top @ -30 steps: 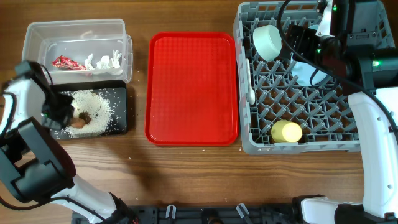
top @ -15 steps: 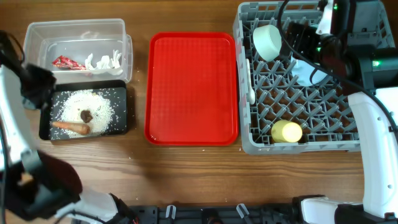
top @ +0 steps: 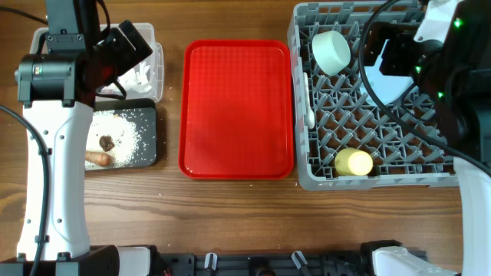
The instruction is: Sort waste into correct bins and load items into the dishwasher rack
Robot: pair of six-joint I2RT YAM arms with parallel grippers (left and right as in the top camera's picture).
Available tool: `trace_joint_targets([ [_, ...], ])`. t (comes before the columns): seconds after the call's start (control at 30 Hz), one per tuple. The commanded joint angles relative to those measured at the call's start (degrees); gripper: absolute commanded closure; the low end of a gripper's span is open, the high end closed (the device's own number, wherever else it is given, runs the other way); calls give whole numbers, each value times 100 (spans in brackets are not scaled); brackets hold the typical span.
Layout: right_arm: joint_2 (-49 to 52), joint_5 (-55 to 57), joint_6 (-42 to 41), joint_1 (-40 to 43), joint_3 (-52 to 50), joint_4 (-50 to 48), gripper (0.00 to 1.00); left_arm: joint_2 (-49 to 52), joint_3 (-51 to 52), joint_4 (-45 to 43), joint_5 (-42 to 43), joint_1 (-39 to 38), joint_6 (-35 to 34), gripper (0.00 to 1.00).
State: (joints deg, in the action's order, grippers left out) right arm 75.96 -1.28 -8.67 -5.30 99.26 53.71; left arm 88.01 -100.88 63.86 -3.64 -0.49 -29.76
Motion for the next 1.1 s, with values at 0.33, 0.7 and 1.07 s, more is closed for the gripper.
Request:
trace_joint_targets([
  [0.33, -2953, 256, 697, 63, -4846, -4107, 0, 9, -39, 0, -116, -15, 105, 0],
  [0.7, -7077, -264, 120, 238, -9857, -5823, 0, 9, -39, 2, -116, -15, 105, 0],
  [1.07, -7503, -262, 111, 232, -9897, -5388, 0, 9, -39, 0, -116, -15, 105, 0],
])
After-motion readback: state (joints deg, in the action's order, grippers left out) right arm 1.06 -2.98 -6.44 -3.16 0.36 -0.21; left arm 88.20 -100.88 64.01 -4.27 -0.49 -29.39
